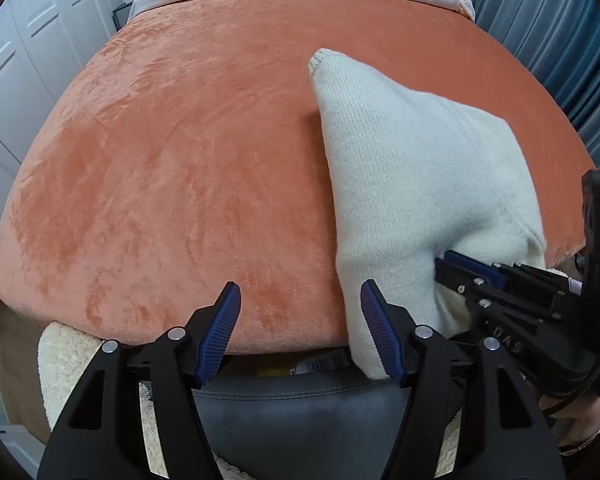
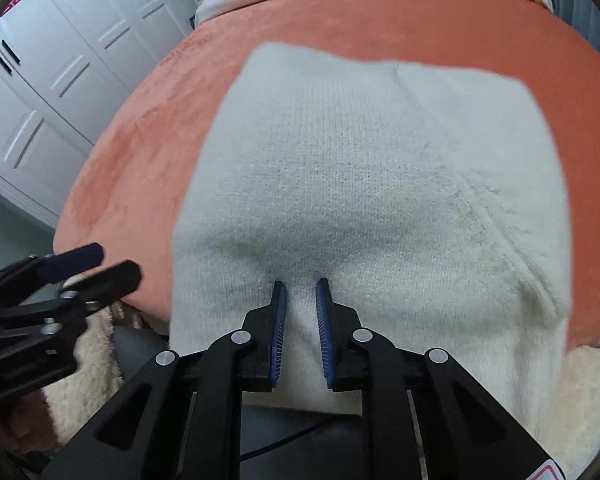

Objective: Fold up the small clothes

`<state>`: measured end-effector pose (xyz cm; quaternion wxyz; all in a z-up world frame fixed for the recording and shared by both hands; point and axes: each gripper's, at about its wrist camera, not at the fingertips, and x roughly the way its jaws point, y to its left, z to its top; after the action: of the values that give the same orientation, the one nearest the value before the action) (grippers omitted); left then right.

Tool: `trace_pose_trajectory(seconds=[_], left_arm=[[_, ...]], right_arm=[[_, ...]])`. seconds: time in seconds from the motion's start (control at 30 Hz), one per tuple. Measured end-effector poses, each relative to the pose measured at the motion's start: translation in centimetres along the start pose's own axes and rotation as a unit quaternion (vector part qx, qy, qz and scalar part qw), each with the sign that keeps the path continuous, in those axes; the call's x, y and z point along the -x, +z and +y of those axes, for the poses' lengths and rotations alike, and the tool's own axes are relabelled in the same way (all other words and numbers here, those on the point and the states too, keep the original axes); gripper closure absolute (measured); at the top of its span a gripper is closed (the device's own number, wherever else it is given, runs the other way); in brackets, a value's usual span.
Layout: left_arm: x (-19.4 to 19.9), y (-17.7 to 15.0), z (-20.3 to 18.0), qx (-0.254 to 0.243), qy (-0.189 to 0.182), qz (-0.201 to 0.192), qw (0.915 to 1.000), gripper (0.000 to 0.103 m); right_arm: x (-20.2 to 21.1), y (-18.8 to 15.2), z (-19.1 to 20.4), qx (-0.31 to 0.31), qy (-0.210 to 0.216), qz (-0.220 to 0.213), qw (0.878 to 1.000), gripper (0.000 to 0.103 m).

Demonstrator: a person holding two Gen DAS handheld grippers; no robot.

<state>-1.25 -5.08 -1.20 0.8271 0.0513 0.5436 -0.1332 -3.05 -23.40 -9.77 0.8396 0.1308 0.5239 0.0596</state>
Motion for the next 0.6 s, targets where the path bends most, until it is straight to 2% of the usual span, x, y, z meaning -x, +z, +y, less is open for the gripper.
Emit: trace_pose_trajectory(seconds=[0.1, 0.17, 0.23, 0.27, 0.3, 0.4, 0.53, 0.6], left_arm=[[0.3, 0.0, 0.3, 0.008, 0.0, -0.002, 1.0, 0.037], [0.4, 0.2, 0.2, 0.011, -0.007, -0.006, 0.9999, 0.036], [0.4, 0.5, -0.4, 0.009, -0.013, -0.006, 0.9999, 0.034], [0.4, 0.7, -0.9, 0.004, -0.018, -0.006, 0.9998, 0.033], [0.4, 0.8, -1.5, -0.001, -0.022, -0.007, 0.9997, 0.03], [0.2, 1.4, -3.5, -0.015, -0.027, -0.008, 0.9995, 0.025], [-0.1, 2.3, -5.7, -0.027, -0.032, -0.009, 0.9991, 0.024], [0.2, 2.8, -6.1, -0.028, -0.028, -0.011, 0.9991, 0.024]], right_arm=[[2.6, 0.3, 0.1, -0.015, 0.008, -0.007, 1.0, 0.091], [5.6, -0.1, -0.9, -0.039, 0.001, -0.052, 0.998, 0.088], [9.1, -1.4, -3.7, -0.086, -0.017, -0.111, 0.99, 0.072], [10.2, -2.2, -5.5, -0.116, -0.03, -0.129, 0.984, 0.057], [10.4, -2.6, -7.2, -0.14, -0.041, -0.133, 0.98, 0.055], [10.1, -3.6, -11.1, -0.178, -0.053, -0.105, 0.977, 0.055], [7.3, -3.0, -12.7, -0.182, -0.016, -0.076, 0.98, 0.055], [5.6, -2.2, -12.2, -0.18, -0.017, -0.056, 0.982, 0.073]])
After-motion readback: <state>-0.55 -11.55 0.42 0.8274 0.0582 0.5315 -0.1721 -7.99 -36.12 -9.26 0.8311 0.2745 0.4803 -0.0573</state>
